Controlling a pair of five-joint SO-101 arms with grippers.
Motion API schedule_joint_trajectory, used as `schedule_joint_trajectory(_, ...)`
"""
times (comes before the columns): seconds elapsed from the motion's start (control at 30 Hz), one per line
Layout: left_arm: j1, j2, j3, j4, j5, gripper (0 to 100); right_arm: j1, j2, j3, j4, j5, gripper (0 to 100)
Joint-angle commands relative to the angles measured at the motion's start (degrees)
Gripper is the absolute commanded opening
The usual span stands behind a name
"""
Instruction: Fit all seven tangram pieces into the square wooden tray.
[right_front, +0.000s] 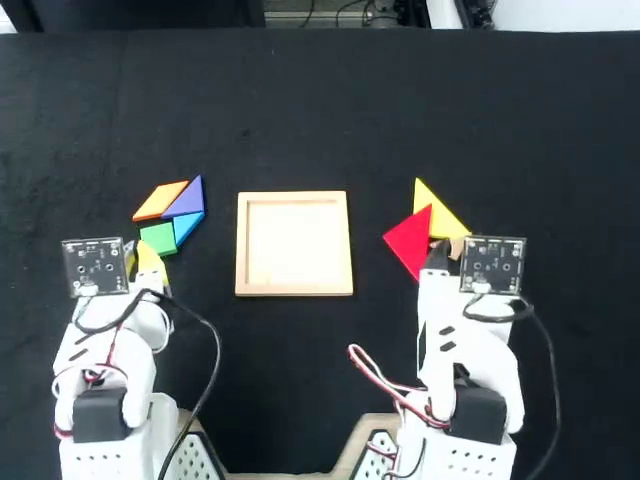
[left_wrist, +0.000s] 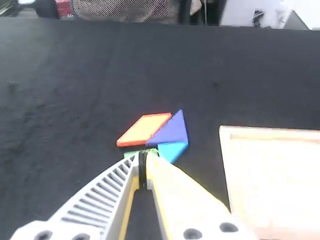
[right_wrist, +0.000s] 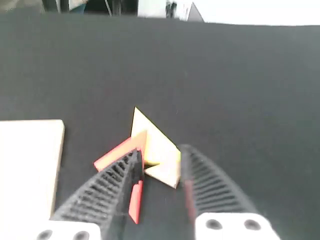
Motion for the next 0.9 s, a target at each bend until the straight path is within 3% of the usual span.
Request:
schedule_joint_trajectory(0.0, -3.7, -0.1, 1.6, -6.8, 0.1, 3, -3.7, -3.4, -2.8, -4.9, -5.8, 18.4)
schedule_joint_trajectory(0.13, -7.9, -0.1, 7.1, -16.1, 0.5, 3, -3.2, -3.3, -4.2, -10.3, -11.9, 8.6)
schedule_joint_trajectory(0.3, -8.0, -0.1, 13.6, -21.9, 0.2, 3, -4.2, -3.3, -4.0, -14.2, -12.2, 12.4)
schedule_joint_trajectory(0.43, -8.0, -0.1, 13.2, -20.1, 0.2, 3, -4.6, -3.3, 1.0, -13.4, -7.0, 15.2)
schedule_joint_trajectory(0.57, -7.4, 0.3, 9.9, -14.5, -2.0, 3, -4.5, -3.3, 2.0, -17.6, -6.4, 15.2)
schedule_joint_trajectory(0.7, -3.3, 0.3, 8.9, -10.7, -3.4, 3, -4.7, 1.5, -7.0, -16.4, -6.7, 15.2)
schedule_joint_trajectory(0.87, -1.7, 0.4, 9.4, -10.2, -4.4, 11, -4.9, 22.5, -25.9, -6.2, -6.4, 15.5)
